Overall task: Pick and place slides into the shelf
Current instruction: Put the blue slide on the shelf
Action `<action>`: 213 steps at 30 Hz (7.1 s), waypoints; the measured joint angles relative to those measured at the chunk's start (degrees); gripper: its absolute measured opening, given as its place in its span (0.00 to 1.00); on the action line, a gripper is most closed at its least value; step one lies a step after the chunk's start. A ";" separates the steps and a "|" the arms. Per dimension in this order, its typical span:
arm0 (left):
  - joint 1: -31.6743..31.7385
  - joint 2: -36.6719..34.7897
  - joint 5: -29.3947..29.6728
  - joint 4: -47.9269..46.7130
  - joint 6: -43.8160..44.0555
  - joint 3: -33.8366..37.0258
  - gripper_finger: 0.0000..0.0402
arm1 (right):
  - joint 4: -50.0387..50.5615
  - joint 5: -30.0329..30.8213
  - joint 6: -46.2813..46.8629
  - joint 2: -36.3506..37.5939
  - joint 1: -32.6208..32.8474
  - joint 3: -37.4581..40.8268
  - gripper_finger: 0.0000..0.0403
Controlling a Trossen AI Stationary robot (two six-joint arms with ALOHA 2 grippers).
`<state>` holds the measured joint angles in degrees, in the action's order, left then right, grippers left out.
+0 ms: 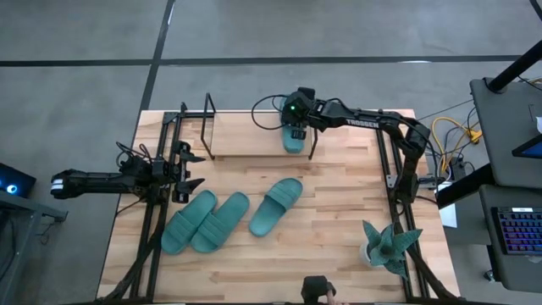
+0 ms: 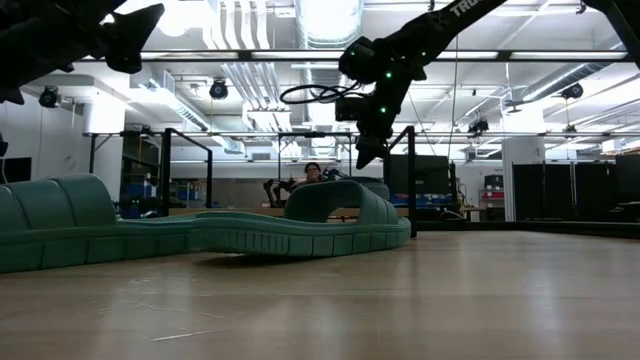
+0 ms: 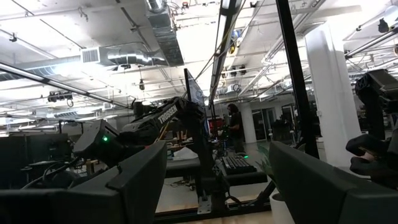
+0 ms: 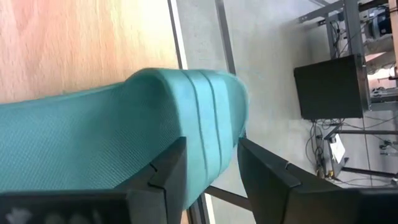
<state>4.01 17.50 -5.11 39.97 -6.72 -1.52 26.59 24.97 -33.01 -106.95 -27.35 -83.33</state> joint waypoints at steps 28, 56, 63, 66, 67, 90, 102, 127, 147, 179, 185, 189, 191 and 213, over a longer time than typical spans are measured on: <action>0.00 0.00 -0.01 0.04 0.00 0.00 0.67 | -2.22 3.56 -9.38 0.01 6.56 -0.02 0.36; 0.00 -0.02 0.45 1.60 -3.15 0.00 0.67 | 7.23 7.79 -7.72 -7.58 8.48 -18.71 0.36; 0.00 0.13 1.43 1.11 -3.10 0.00 0.67 | 27.17 3.81 -2.38 -15.73 7.43 -39.07 0.36; 0.00 0.13 1.43 1.05 -3.08 0.00 0.67 | 33.00 3.52 -1.96 -18.53 6.87 -42.76 0.36; 0.00 0.13 1.48 1.05 -3.08 0.00 0.67 | 33.82 3.41 -2.25 -19.19 6.73 -42.96 0.36; 0.00 0.09 1.47 0.15 -3.15 0.00 0.67 | 37.51 2.84 -3.13 -22.53 5.81 -37.64 0.36; 0.00 0.00 1.47 0.20 -3.15 0.00 0.67 | 32.39 5.11 -4.08 -22.53 3.50 -34.49 0.36; 0.00 0.00 1.47 0.22 -3.17 0.00 0.67 | 29.69 7.65 -1.95 -22.41 1.80 -31.92 0.04; 0.00 0.00 1.47 0.15 -3.08 0.00 0.67 | 33.24 12.44 1.45 -22.41 1.88 -31.69 0.03; 0.00 0.00 1.47 0.09 -2.96 0.00 0.67 | 38.24 11.90 4.77 -20.97 3.78 -31.69 0.35; 0.00 -0.01 1.46 0.09 -2.96 0.00 0.67 | 40.89 9.15 8.77 -19.11 4.57 -31.69 0.42; 0.00 -0.02 1.47 0.09 -2.97 0.00 0.67 | 41.21 7.11 13.40 -17.08 5.75 -31.69 0.45; 0.00 -0.01 1.46 0.07 -2.97 0.00 0.67 | 41.20 6.35 15.92 -15.95 6.57 -31.69 0.45; 0.00 0.10 1.47 0.07 -2.97 0.00 0.67 | 40.49 6.15 34.04 -2.68 28.81 -31.17 0.42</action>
<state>4.01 17.60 -3.64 40.03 -9.69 -1.52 67.08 31.12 1.04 -109.63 1.45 -114.50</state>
